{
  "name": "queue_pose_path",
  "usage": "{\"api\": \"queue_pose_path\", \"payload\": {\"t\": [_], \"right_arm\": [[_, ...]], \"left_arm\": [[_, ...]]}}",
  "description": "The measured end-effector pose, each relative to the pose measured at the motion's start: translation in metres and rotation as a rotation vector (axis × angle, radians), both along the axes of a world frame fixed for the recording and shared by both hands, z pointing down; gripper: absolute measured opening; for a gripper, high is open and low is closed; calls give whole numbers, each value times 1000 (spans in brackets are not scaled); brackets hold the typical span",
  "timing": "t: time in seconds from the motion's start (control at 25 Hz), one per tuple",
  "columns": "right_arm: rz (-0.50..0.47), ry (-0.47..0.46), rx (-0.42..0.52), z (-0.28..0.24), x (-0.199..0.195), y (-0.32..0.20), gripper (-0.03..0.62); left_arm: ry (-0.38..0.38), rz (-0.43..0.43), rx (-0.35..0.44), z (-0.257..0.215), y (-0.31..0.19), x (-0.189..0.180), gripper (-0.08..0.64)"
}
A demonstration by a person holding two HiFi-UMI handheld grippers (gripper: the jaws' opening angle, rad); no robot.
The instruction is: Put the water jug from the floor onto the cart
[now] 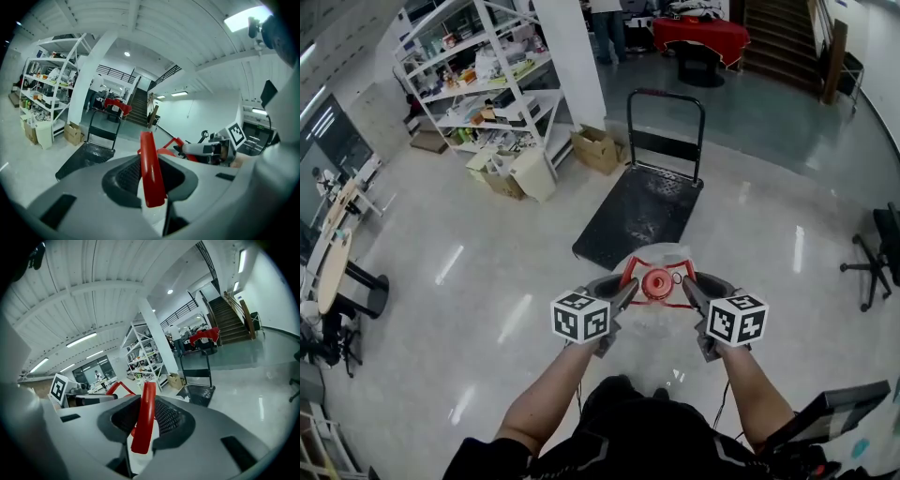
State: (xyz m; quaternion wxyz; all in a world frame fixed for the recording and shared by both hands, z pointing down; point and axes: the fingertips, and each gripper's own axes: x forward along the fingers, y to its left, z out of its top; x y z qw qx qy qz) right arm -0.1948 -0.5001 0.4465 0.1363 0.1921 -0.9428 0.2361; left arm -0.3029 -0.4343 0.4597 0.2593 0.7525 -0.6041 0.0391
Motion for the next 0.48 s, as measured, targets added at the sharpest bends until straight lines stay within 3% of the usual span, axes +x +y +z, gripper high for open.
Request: {"api": "queue_pose_path", "payload": {"t": [0.2,0.48], "right_arm": [[2,-6,17,4,-43,-62,89],[50,14,-10,18,-105,-136,89]], "left_arm": [[2,-2,15,4,-62,-41,77],[20,57,16,19,-141,-102,77]]}}
